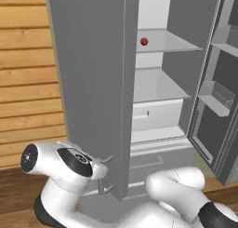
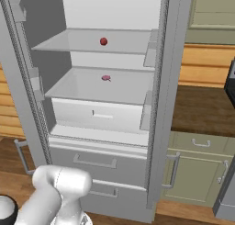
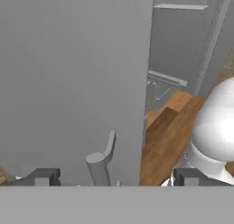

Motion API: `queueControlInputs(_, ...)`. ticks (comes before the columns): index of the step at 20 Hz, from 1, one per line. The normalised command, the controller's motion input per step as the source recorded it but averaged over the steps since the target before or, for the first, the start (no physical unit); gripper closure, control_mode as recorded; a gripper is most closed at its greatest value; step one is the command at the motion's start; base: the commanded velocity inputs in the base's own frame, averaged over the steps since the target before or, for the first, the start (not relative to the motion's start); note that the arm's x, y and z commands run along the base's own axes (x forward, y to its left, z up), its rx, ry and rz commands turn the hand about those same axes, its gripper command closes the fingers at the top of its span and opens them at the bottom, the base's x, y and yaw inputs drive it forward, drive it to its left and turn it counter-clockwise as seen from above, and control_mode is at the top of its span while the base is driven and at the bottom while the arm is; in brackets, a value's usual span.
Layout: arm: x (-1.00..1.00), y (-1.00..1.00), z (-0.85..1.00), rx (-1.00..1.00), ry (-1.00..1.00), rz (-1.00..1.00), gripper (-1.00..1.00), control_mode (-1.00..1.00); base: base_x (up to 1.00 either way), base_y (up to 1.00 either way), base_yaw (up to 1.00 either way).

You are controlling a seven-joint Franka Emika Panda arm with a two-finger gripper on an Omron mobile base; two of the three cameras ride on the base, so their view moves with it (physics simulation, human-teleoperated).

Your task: Take the strawberry from the fridge and place it on top of the pancake, located on the dining counter.

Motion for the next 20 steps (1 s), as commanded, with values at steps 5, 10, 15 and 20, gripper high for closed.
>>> queueControlInputs(5, -0.48, -0.19, 0.62, 0.23, 0.23, 0.33, -1.00, -1.00, 0.00, 0.00, 0.00)
queueControlInputs(10, -0.16, -0.70, 0.34, 0.63, 0.09, 0.27, -1.00, -1.00, 0.00, 0.00, 0.00)
queueControlInputs(15, -0.27, -0.70, 0.35, 0.58, 0.14, 0.30, -1.00, -1.00, 0.00, 0.00, 0.00)
queueControlInputs(20, -0.07, -0.89, 0.11, 0.64, 0.01, 0.26, -1.00, -1.00, 0.00, 0.00, 0.00)
